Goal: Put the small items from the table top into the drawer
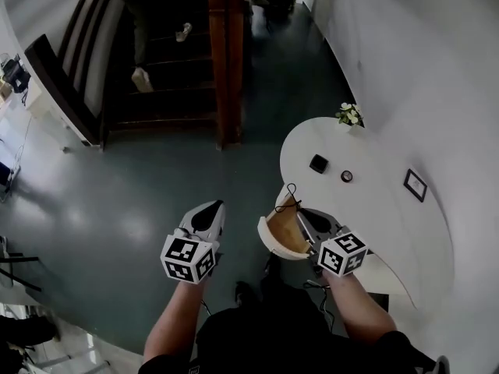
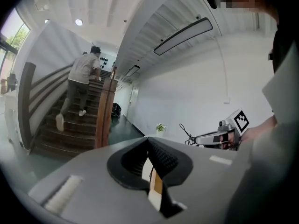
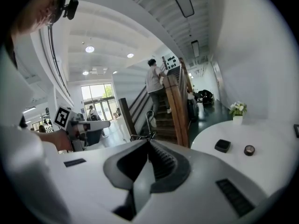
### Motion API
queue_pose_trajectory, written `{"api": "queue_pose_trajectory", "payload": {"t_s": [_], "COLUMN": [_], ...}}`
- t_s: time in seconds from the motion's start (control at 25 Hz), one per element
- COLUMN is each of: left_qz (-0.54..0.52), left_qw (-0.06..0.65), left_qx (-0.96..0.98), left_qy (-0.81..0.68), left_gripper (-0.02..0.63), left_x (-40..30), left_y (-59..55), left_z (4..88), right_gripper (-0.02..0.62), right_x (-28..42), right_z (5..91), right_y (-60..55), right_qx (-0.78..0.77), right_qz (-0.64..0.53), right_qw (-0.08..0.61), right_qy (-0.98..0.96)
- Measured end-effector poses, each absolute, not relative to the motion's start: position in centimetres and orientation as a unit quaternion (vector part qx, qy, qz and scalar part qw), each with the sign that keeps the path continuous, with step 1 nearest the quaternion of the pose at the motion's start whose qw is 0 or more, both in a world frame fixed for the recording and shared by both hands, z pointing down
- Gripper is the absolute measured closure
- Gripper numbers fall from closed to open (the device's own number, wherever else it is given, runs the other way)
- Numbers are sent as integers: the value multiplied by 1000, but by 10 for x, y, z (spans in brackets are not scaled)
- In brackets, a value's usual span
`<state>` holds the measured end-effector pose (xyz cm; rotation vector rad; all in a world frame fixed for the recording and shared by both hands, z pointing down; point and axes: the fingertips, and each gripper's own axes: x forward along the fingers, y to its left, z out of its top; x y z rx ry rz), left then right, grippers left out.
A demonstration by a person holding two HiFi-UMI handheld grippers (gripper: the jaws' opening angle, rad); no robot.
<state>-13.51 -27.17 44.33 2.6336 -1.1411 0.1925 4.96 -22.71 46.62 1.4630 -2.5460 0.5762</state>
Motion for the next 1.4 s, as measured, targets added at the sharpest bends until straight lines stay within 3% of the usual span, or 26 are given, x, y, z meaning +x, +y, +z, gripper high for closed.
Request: {"api": "queue_pose_trajectory", "payload": {"t_s": [0.92, 1.4], "left_qz": [168, 194], "left_qw": [227, 254], "left_qx": [897, 892], "left_qy": [-341, -320], "left_gripper": [594, 594], "left_x": [-40, -25], "left_y": [-301, -299], "left_z": [581, 630], "right_gripper": [583, 583], "right_x": [95, 104], "right_z": [669, 751], "right_y": [-250, -246], "right_qx": [424, 389], "right_qz": [295, 337], "right_qw": [251, 328], "right_qy": [-819, -792]}}
